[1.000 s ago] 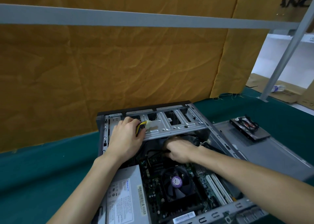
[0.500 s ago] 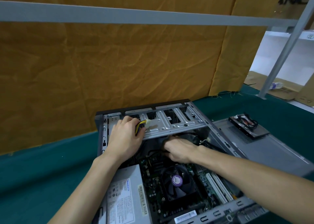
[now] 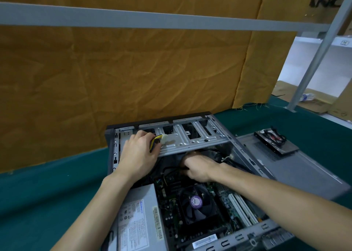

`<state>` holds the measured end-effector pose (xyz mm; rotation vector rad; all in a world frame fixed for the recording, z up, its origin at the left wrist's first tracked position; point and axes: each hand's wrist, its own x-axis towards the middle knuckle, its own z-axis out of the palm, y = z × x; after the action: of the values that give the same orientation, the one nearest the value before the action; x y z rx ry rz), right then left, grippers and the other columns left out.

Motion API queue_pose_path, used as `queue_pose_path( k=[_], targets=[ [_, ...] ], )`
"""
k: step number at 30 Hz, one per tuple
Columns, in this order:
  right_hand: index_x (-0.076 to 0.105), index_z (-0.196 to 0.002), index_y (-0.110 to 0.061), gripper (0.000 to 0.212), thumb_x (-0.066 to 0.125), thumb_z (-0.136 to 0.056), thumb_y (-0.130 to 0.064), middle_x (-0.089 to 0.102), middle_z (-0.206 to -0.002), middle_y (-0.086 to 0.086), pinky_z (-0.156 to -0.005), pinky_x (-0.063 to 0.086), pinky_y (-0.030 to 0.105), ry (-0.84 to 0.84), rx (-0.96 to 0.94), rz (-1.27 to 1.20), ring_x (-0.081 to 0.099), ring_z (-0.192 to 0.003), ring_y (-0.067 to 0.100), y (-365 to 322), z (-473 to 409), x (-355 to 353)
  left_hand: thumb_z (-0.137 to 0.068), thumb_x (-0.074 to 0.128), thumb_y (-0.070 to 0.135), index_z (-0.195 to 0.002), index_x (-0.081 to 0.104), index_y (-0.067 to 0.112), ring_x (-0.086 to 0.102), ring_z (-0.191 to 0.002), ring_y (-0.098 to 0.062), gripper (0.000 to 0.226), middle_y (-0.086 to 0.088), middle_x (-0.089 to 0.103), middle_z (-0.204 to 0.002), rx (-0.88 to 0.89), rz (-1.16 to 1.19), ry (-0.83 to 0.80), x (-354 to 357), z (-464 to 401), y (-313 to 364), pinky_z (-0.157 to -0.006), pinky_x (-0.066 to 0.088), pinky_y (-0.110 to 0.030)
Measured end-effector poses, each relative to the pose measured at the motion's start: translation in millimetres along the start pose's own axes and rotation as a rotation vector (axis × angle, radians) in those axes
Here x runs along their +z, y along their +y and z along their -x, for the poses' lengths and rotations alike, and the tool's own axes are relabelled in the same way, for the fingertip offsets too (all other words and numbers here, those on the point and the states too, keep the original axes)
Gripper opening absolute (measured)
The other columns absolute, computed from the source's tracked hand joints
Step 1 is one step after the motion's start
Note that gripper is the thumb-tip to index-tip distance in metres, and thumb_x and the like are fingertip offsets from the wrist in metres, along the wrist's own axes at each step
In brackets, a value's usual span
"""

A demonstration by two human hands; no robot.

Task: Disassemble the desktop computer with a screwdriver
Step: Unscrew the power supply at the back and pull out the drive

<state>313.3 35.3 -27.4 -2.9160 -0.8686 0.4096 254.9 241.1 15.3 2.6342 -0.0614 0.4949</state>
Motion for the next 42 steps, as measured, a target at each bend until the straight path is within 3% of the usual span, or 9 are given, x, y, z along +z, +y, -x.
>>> queue_pose_path(
  k=[9,14,19,23,26,30,34,37,42],
  targets=[
    [0.067,-0.121,-0.009,0.026,0.059,-0.098,-0.018,0.067,-0.122,0.015,-0.09,0.053,0.034,0.033,0.007,-0.041,0.064,-0.11,0.032,2,1,3,-0.1,0.056,0.038,-0.11,0.067,0.017,0.054,-0.1,-0.031,0.026,-0.005,0.059,-0.108,0.001,0.007,-0.014,-1,1,1,-0.083,0.042,-0.04],
    [0.067,-0.129,-0.014,0.031,0.063,-0.1,-0.025,0.065,-0.13,0.008,-0.098,0.052,0.035,0.07,0.045,-0.24,0.062,-0.117,0.027,4,5,-4,-0.1,0.056,0.038,-0.113,0.067,0.016,0.054,-0.101,-0.032,0.027,-0.006,0.06,-0.109,-0.001,0.014,-0.02,-3,2,2,-0.084,0.044,-0.041],
    [0.069,-0.112,-0.015,0.021,0.06,-0.099,-0.028,0.068,-0.117,0.01,-0.092,0.052,0.038,0.026,-0.039,-0.172,0.064,-0.111,0.029,-15,32,-11,-0.101,0.054,0.037,-0.111,0.066,0.016,0.054,-0.1,-0.033,0.025,-0.007,0.059,-0.107,-0.001,0.014,-0.049,-8,4,5,-0.081,0.043,-0.041],
    [0.066,-0.101,-0.026,0.019,0.057,-0.097,-0.043,0.069,-0.101,-0.003,-0.078,0.054,0.04,0.254,-0.126,-0.009,0.065,-0.095,0.021,-36,64,-31,-0.101,0.055,0.032,-0.109,0.062,0.018,0.057,-0.096,-0.031,0.017,-0.003,0.057,-0.098,0.027,0.114,-0.068,-19,15,9,-0.083,0.047,-0.045],
    [0.058,-0.092,-0.03,0.015,0.058,-0.097,-0.045,0.072,-0.079,-0.004,-0.063,0.056,0.033,0.33,-0.096,-0.497,0.07,-0.066,0.007,-53,80,-38,-0.1,0.057,0.028,-0.109,0.058,0.025,0.058,-0.091,-0.026,0.009,0.002,0.06,-0.096,0.081,0.176,-0.061,-31,35,7,-0.081,0.049,-0.044],
    [0.056,-0.094,-0.02,0.009,0.06,-0.101,-0.024,0.068,-0.082,0.004,-0.066,0.055,0.038,0.364,-0.029,-1.089,0.068,-0.065,0.016,-95,66,-38,-0.099,0.06,0.024,-0.124,0.062,0.021,0.063,-0.105,-0.015,0.026,0.005,0.068,-0.113,0.03,0.267,-0.004,-48,65,-5,-0.093,0.051,-0.038],
    [0.056,-0.099,-0.026,0.016,0.058,-0.097,-0.042,0.066,-0.097,-0.003,-0.08,0.047,0.037,0.226,0.008,-0.756,0.062,-0.091,0.019,-138,65,-13,-0.099,0.059,0.016,-0.129,0.059,0.018,0.057,-0.115,-0.009,0.03,0.004,0.063,-0.121,0.008,0.346,0.019,-56,105,-17,-0.099,0.042,-0.023],
    [0.051,-0.102,-0.025,0.02,0.043,-0.102,-0.043,0.061,-0.116,0.009,-0.073,0.04,0.036,0.169,0.024,-0.588,0.06,-0.107,0.029,-155,76,-1,-0.104,0.048,0.015,-0.138,0.053,0.022,0.047,-0.128,0.005,0.035,0.013,0.055,-0.135,-0.013,0.483,-0.015,-57,138,-24,-0.11,0.034,-0.018],
    [0.047,-0.094,-0.028,0.037,0.03,-0.1,-0.06,0.06,-0.109,0.01,-0.069,0.04,0.04,0.234,0.199,-0.561,0.058,-0.096,0.032,-175,86,1,-0.109,0.033,0.036,-0.157,0.028,0.032,0.0,-0.146,0.018,0.048,0.028,0.011,-0.163,-0.1,0.667,-0.076,-46,178,-19,-0.122,0.006,-0.021]
  ],
)
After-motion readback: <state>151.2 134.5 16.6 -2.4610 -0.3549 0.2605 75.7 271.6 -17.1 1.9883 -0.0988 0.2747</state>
